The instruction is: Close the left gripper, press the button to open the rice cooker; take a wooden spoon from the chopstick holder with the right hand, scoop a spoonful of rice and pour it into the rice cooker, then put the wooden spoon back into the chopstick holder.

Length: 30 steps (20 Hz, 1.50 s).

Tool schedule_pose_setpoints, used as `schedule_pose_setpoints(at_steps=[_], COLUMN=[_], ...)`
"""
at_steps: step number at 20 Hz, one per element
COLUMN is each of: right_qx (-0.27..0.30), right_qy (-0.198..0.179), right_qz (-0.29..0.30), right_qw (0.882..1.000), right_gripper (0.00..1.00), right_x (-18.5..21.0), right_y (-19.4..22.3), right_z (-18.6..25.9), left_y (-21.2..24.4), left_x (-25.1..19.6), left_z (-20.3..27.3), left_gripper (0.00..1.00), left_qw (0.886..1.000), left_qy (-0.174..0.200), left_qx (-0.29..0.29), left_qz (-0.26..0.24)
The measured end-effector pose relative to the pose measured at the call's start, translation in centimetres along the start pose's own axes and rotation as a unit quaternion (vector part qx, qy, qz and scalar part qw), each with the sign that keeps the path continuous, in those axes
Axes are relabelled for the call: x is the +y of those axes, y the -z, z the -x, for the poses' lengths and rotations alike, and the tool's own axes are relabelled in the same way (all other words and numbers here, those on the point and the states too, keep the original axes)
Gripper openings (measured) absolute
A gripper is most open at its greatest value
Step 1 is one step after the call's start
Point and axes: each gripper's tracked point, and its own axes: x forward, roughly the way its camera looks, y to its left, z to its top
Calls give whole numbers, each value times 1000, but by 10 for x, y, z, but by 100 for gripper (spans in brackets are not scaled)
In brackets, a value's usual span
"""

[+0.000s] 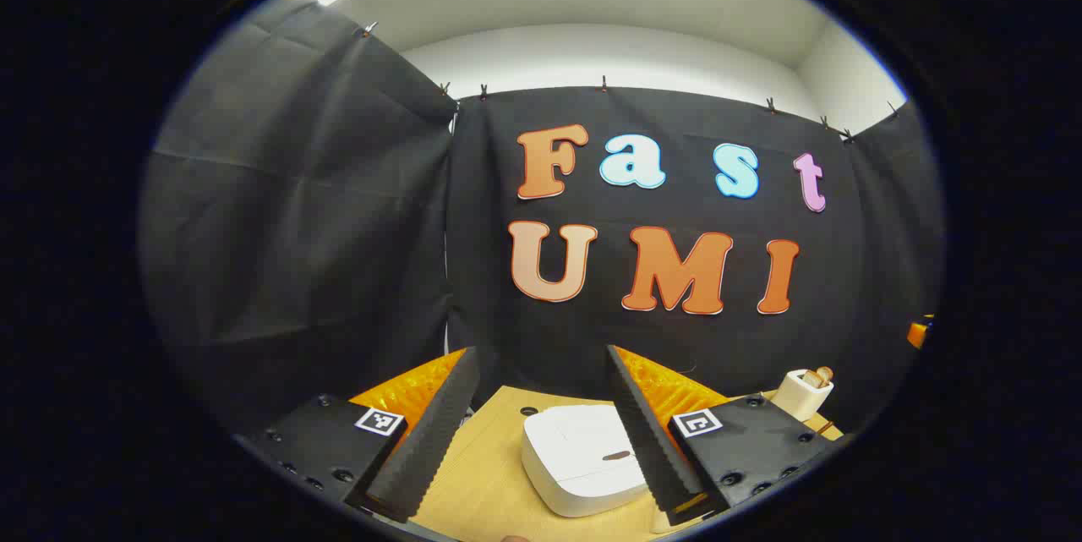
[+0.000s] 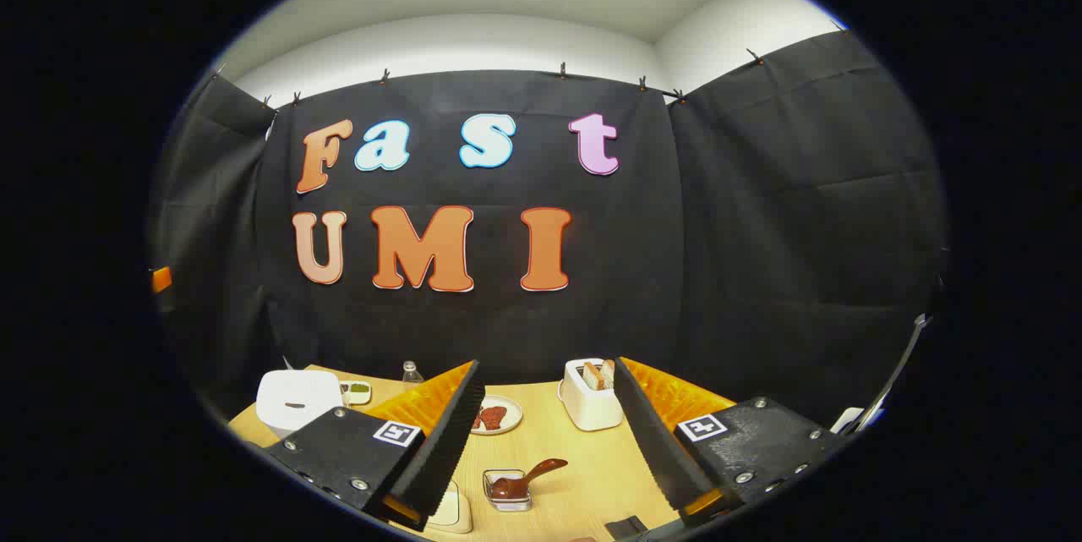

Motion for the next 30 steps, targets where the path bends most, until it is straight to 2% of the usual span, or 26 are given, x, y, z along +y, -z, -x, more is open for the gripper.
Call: schedule_pose_setpoints(at_steps=[4, 12, 16, 22, 24, 25, 29, 30], right_qx=[5, 7, -1, -3, -6, -8, -8, -8], right_qy=[4, -12, -6, 2, 5, 7, 14, 16], right_qz=[2, 4, 10, 11, 10, 7, -1, -2], right_qw=[1000, 1000, 1000, 1000, 1000, 1000, 1000, 1000], right_gripper=[95, 95, 95, 95, 95, 95, 95, 95], right_x=[-7, 7, 3, -5, -12, -14, -23, -25], right_y=[0, -4, -9, -10, -15, -17, -16, -16], right_z=[-3, -23, -20, -2, 6, 8, 16, 18], left_y=[9, 6, -4, -6, -3, 0, 10, 11], left_x=[-23, -14, -5, -17, -24, -26, -32, -34], left_z=[-5, -4, 1, 7, 9, 10, 9, 9], left_gripper=[98, 98, 100, 97, 100, 95, 50, 48], left_qw=[999, 999, 1000, 998, 998, 998, 997, 997], left_qy=[37, 27, 23, 50, 61, 65, 71, 71], left_qx=[21, 22, 9, 14, 18, 23, 38, 40], left_qz=[15, 0, 7, 19, 17, 14, 5, 6])
